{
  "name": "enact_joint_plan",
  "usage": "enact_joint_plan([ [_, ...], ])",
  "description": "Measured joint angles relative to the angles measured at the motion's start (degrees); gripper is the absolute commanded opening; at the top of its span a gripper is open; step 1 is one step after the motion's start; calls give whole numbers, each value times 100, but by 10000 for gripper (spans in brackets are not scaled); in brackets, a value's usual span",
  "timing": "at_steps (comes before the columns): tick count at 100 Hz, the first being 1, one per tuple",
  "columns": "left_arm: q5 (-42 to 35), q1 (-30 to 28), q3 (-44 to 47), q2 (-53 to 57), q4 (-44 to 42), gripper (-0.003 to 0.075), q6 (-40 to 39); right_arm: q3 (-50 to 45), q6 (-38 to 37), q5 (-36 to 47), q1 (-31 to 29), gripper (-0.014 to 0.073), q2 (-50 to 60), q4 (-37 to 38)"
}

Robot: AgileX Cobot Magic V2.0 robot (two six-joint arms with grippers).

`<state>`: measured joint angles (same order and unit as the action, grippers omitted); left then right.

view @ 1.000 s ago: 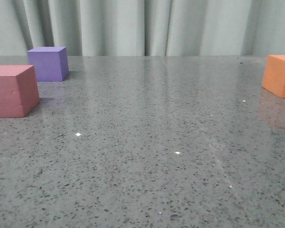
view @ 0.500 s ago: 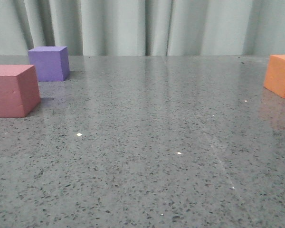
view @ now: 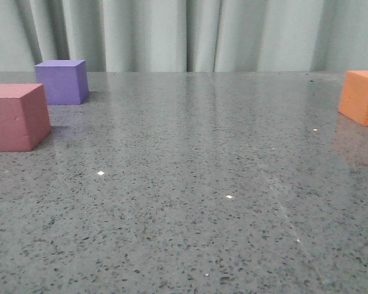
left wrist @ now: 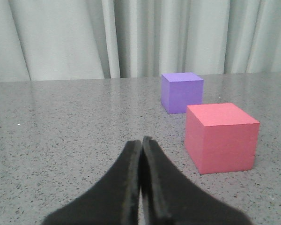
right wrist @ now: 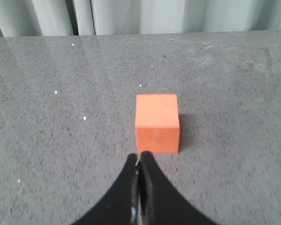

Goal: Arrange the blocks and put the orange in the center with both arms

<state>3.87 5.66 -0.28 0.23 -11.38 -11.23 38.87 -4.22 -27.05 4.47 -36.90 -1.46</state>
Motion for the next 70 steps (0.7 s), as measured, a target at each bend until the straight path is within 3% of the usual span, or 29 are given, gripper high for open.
enact_joint_plan([
  [22, 0, 0, 0, 0, 0, -19, 0, 640, 0, 478, 0, -64, -1198, 0],
  [31, 0, 0, 0, 0, 0, -19, 0, 674, -1, 642, 0, -13, -1479, 0],
  [43, 0, 0, 0, 0, 0, -19, 0, 674, -1, 667, 0, 182, -1675, 0],
  [59, 0, 0, 0, 0, 0, -19, 0, 674, -1, 733, 0, 672, -1715, 0],
  [70, 0, 0, 0, 0, 0, -19, 0, 674, -1, 798, 0, 639, -1715, 0],
])
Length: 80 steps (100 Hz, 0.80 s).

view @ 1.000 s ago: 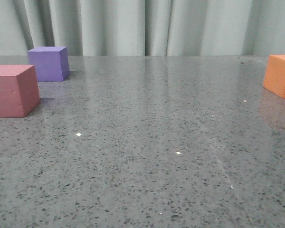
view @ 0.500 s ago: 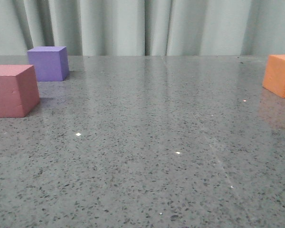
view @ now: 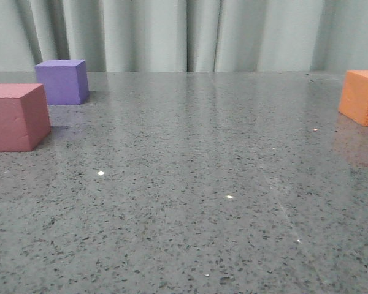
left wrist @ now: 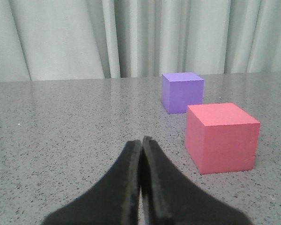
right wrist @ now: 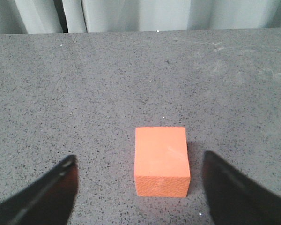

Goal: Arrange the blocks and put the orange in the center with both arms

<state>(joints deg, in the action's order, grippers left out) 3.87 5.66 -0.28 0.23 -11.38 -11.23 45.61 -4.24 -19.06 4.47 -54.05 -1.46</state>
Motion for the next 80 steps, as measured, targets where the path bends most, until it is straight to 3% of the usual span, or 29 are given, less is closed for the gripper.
enact_joint_plan([
  [24, 0, 0, 0, 0, 0, -19, 0, 215, -10, -104, -11, 639, -169, 0],
  [57, 0, 0, 0, 0, 0, -19, 0, 2150, 69, -1373, -532, 639, -1652, 0],
  [80, 0, 0, 0, 0, 0, -19, 0, 2589, 180, -1722, -556, 639, -2524, 0],
])
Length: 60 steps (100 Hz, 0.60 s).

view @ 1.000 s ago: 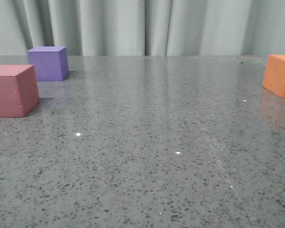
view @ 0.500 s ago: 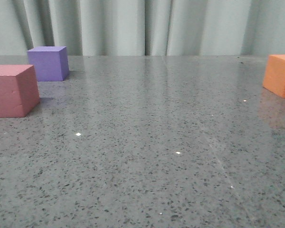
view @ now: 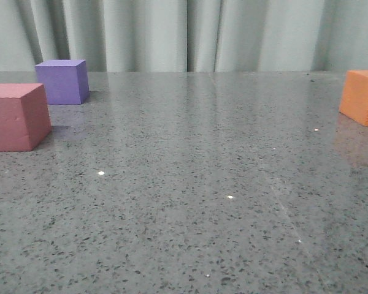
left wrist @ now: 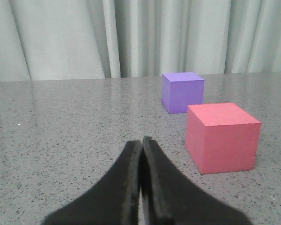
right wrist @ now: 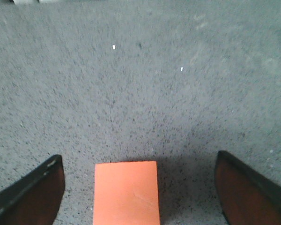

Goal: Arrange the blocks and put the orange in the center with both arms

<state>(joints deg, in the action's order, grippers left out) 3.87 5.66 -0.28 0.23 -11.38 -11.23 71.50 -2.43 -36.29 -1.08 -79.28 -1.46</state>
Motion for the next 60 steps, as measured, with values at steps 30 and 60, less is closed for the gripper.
enact_joint_plan([
  [30, 0, 0, 0, 0, 0, -19, 0, 0, 93, -209, 12, 639, -428, -205],
  [60, 0, 0, 0, 0, 0, -19, 0, 13, 169, -235, 181, 639, -650, -261],
])
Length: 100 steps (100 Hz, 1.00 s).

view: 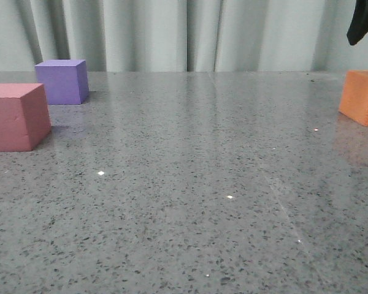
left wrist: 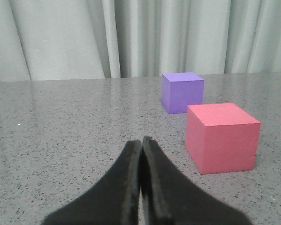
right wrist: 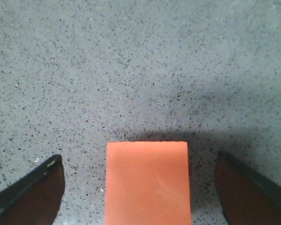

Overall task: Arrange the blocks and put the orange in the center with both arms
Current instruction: 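Lower the right gripper onto the orange cube and close it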

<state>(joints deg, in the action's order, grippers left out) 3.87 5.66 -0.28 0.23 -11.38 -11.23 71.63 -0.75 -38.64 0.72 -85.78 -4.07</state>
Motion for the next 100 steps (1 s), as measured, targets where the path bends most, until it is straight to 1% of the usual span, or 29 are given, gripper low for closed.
enact_joint_plan([
  [52, 0, 0, 0, 0, 0, -19, 0, 0, 13, -241, 0, 634, -780, 0],
  [59, 0, 0, 0, 0, 0, -19, 0, 0, 13, -261, 0, 622, -864, 0],
  [66, 0, 0, 0, 0, 0, -19, 0, 0, 13, -271, 0, 561, -935, 0],
  [73, 0, 0, 0, 0, 0, -19, 0, 0, 13, -280, 0, 458, -989, 0],
  [78, 0, 0, 0, 0, 0, -19, 0, 0, 13, -280, 0, 370, -1002, 0],
  [85, 0, 0, 0, 0, 0, -19, 0, 0, 2, -280, 0, 281, -1011, 0],
  [90, 0, 0, 0, 0, 0, -19, 0, 0, -22, -280, 0, 253, -1011, 0],
  [100, 0, 0, 0, 0, 0, -19, 0, 0, -53, -293, 11, 253, -1011, -37],
])
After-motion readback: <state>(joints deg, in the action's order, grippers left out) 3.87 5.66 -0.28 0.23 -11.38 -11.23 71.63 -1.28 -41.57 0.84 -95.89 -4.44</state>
